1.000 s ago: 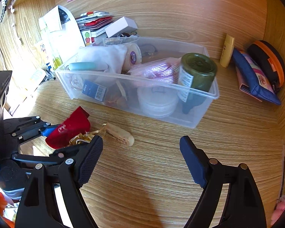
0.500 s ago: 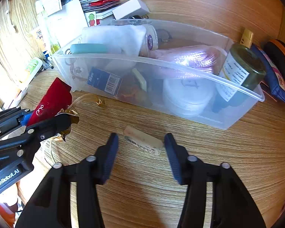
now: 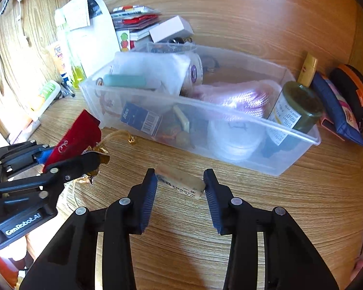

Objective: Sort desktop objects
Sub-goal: 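Grasp the red drawstring pouch with the left gripper while the right grasps the wooden stick, then carry the red pouch and wooden stick over the clear box with both grippers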

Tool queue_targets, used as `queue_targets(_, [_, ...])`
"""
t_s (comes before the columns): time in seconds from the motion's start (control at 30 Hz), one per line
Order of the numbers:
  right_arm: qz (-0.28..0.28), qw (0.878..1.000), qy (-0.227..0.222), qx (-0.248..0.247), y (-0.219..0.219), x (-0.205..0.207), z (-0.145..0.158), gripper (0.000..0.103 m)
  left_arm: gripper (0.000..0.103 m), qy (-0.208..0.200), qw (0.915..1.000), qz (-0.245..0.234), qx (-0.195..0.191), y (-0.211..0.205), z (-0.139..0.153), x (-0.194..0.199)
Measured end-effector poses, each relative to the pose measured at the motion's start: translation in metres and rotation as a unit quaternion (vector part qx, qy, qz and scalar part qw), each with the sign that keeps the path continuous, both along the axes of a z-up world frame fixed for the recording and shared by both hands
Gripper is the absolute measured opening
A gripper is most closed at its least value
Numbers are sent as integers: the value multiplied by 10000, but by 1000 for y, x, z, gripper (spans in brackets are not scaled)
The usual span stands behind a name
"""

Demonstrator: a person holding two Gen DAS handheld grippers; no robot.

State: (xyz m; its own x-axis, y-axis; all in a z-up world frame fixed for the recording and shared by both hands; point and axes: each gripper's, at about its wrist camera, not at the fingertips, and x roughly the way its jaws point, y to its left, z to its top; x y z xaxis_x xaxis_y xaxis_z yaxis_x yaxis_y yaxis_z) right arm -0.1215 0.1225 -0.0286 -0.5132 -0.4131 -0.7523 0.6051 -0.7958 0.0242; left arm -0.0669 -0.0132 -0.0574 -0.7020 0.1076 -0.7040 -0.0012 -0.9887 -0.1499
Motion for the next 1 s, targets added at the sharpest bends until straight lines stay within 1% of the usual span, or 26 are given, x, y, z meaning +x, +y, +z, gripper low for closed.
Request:
queue_targets(0.33, [15, 9988, 244, -425, 10, 3, 31, 36, 26, 523, 9986, 57, -105, 2, 40, 3])
queue_targets(0.63, [-83, 9960, 479, -750, 20, -4, 57, 36, 26, 949, 9953, -33, -198, 8, 75, -5])
queue_targets(0.77, [-141, 9945, 600, -844, 23, -9, 67, 36, 26, 1046, 9944, -88, -107, 7, 87, -12])
queue_targets(0.87, [-145, 9938, 671, -876, 23, -14, 73, 37, 26, 1113, 9937, -58, -140, 6, 95, -21])
queue_targets(1.0, [-142, 9932, 734, -889, 19, -21, 79, 37, 26, 1138, 9934, -85, -75, 2, 104, -34])
